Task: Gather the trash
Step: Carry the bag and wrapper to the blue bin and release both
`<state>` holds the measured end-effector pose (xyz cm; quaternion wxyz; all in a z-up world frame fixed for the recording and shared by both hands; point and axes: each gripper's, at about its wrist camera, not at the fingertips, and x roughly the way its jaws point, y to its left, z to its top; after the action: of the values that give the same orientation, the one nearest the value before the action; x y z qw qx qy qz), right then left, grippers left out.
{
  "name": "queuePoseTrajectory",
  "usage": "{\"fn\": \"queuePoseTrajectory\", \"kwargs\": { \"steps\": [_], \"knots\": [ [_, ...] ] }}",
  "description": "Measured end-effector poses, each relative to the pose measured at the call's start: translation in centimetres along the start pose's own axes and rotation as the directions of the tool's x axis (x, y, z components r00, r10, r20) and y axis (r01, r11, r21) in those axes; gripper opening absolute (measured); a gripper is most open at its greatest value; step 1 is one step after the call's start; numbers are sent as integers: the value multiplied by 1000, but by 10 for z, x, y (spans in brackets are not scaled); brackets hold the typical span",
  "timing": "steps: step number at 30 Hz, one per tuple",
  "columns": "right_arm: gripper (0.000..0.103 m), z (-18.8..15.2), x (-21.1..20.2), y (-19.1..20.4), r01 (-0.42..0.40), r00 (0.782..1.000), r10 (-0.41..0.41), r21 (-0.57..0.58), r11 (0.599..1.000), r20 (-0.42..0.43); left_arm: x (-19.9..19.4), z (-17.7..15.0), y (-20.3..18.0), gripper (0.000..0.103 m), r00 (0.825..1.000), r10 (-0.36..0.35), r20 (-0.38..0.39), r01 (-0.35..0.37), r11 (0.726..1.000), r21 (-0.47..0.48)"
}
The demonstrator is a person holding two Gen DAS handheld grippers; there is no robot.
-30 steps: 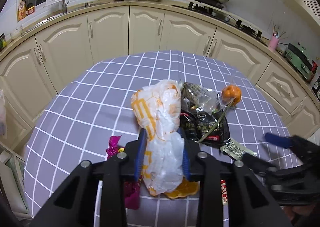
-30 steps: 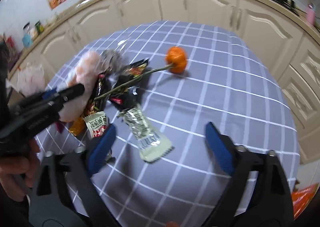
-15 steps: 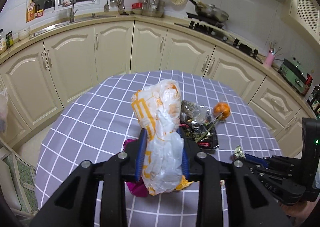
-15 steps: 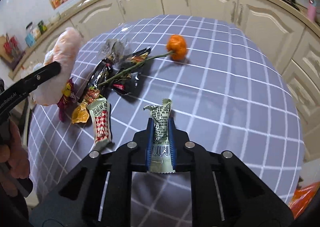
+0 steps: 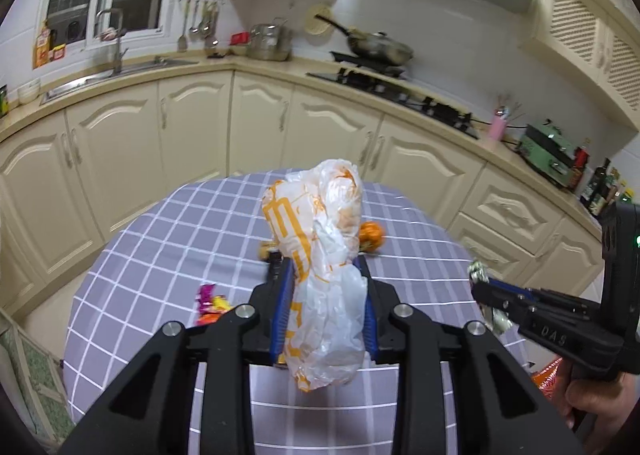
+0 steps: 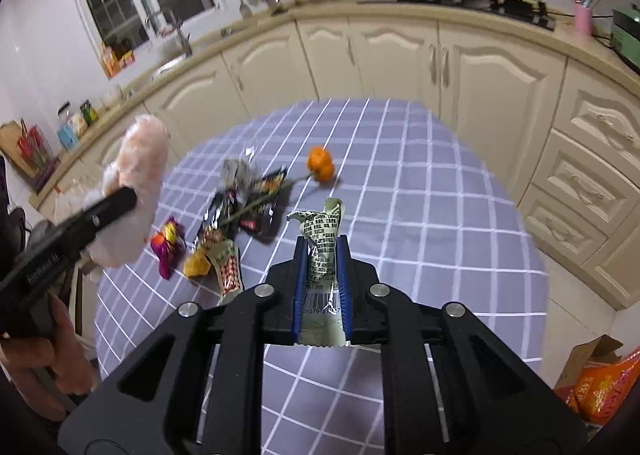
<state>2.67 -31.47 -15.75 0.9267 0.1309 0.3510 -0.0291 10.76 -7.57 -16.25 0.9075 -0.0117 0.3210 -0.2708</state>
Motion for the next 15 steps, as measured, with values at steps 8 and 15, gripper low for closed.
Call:
{"fn": "queuePoseTrajectory", "kwargs": {
  "steps": [8, 15],
  "knots": [
    [15, -6, -71, -45, 48, 992, -60, 109, 993, 110, -7, -3, -68, 29, 991, -133, -1, 132, 987, 88],
    [15, -25, -126, -90, 127, 972, -163, 205, 971, 169, -6, -8, -132, 29, 967, -253, -30, 254, 952, 172]
  ]
}}
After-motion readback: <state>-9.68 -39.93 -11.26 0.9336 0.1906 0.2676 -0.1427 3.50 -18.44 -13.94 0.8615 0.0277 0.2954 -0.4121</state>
